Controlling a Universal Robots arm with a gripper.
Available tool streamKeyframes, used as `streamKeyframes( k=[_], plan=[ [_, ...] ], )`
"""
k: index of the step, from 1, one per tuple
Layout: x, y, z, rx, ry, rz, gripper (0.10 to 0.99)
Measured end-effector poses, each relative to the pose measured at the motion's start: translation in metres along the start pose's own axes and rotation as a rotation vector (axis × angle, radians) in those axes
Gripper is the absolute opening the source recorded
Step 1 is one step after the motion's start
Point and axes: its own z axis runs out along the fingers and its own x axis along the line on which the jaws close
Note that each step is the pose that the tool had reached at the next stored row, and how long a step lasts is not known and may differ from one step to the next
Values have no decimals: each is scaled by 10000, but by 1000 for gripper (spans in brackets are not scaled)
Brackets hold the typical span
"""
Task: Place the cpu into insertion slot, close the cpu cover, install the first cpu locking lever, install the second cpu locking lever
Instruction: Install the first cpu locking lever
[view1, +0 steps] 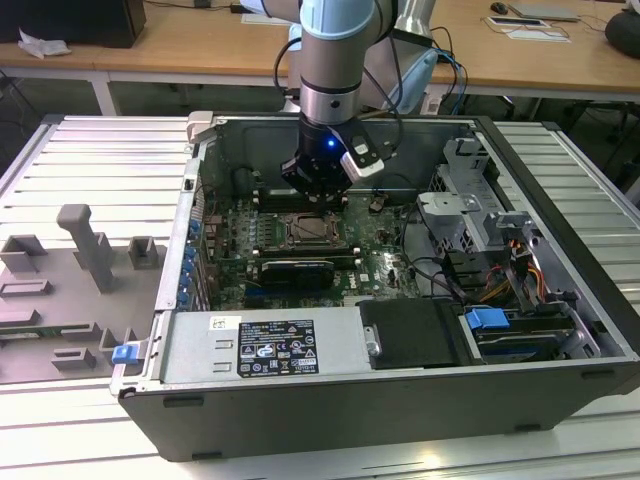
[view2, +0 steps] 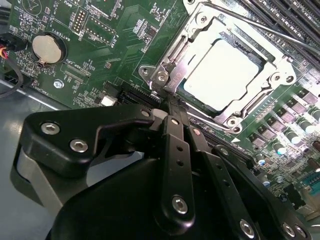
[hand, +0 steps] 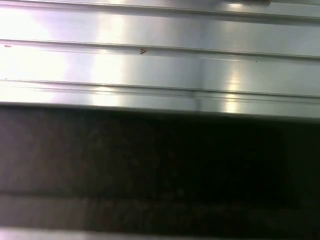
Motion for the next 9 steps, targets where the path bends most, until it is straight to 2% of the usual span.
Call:
streamKeyframes(
  k=[9],
  plan=[
    [0, -1, 12, 147, 8, -2, 106]
  ],
)
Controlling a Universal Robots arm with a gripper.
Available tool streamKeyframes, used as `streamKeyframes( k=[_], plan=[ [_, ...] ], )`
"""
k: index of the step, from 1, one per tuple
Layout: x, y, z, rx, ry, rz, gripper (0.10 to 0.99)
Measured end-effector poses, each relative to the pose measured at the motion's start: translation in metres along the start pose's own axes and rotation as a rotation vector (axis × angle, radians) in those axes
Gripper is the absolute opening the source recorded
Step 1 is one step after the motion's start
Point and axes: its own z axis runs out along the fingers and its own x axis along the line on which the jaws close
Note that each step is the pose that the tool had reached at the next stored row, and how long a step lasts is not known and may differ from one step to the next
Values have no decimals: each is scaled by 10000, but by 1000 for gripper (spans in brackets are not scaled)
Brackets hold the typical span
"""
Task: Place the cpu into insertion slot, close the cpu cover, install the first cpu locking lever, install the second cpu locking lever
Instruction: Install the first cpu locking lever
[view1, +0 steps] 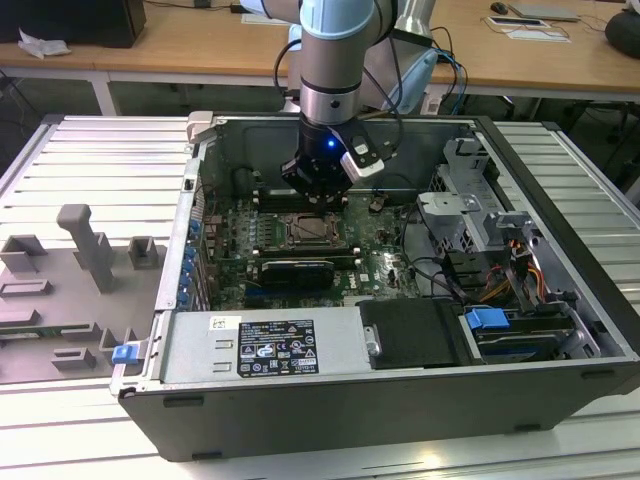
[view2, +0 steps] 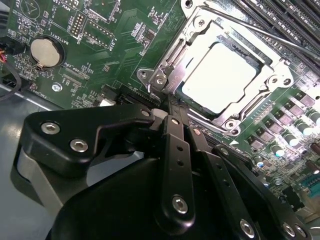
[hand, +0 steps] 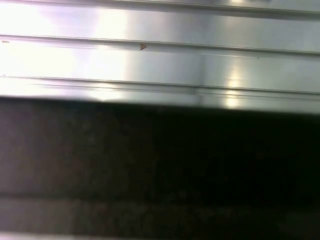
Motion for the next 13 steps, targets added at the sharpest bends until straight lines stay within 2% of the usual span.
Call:
streamKeyframes(
  k=[5, 10, 13],
  plan=[
    [1, -1, 19, 82, 7, -1, 106],
    [-2, 0, 46, 90, 7, -1, 106],
    [-6, 4, -12, 69, -10, -1, 106]
  ],
)
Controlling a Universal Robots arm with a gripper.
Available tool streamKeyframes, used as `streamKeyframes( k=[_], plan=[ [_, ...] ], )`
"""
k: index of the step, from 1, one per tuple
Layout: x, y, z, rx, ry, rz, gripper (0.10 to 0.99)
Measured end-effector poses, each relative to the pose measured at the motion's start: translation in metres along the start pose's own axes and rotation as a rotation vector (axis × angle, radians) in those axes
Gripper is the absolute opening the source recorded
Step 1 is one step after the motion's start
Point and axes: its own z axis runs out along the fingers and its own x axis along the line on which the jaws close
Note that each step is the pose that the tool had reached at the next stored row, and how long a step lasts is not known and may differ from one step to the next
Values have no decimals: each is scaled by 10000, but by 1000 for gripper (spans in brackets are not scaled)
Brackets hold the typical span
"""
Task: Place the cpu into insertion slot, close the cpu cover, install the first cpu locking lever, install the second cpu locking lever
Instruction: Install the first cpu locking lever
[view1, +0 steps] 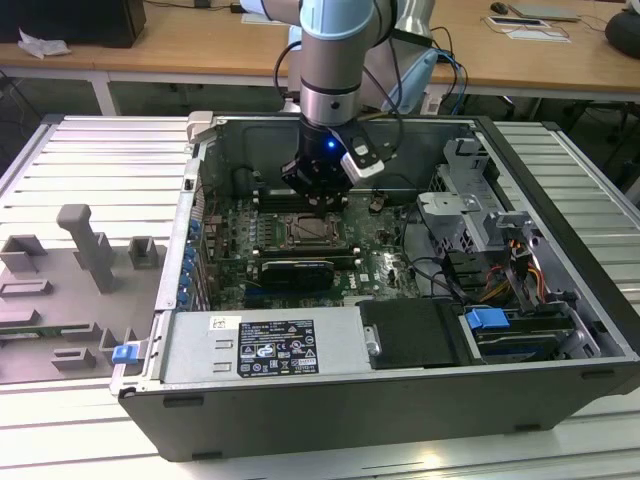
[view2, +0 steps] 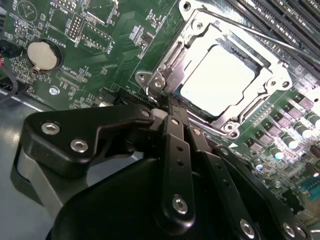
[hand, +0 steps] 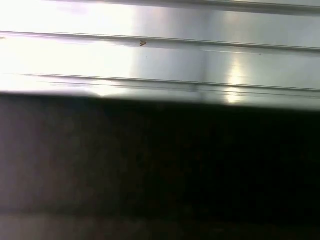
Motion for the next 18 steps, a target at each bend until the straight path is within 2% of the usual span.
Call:
streamKeyframes(
  k=[4, 18],
  plan=[
    [1, -2, -92, 14, 16, 0, 106],
    [2, -22, -95, 14, 15, 0, 106]
  ],
)
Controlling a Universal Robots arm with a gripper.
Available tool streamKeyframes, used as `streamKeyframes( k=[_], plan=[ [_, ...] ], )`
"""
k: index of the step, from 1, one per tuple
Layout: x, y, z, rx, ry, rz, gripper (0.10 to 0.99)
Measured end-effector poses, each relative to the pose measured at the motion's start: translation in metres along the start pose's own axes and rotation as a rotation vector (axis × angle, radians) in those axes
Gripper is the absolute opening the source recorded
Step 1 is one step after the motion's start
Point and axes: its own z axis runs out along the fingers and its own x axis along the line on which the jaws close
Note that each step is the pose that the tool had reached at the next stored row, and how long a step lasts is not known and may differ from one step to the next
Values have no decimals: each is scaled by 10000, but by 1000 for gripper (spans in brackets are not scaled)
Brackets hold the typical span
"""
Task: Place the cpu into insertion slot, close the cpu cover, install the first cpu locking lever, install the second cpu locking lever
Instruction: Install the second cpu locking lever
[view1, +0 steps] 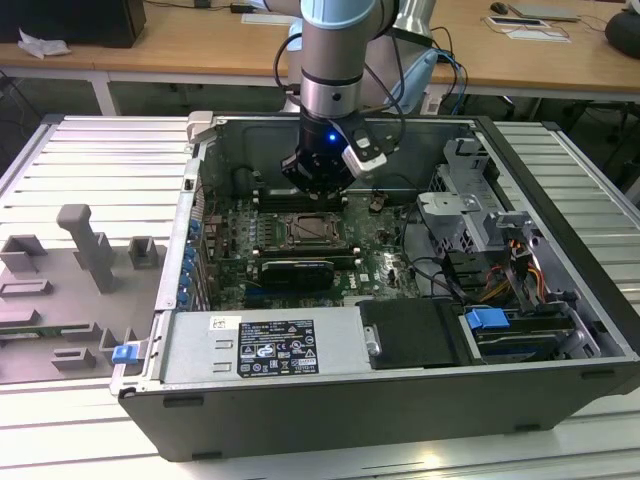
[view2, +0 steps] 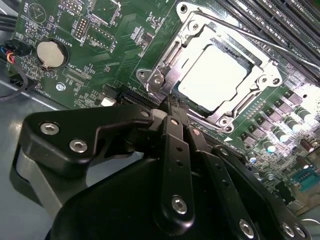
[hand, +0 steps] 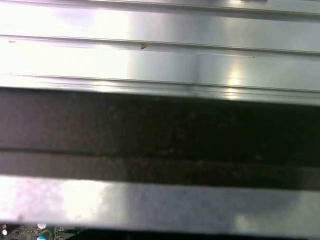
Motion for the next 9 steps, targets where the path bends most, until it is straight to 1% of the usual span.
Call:
streamKeyframes(
  k=[9],
  plan=[
    [2, -44, -1, 0, 1, 1, 106]
  ],
)
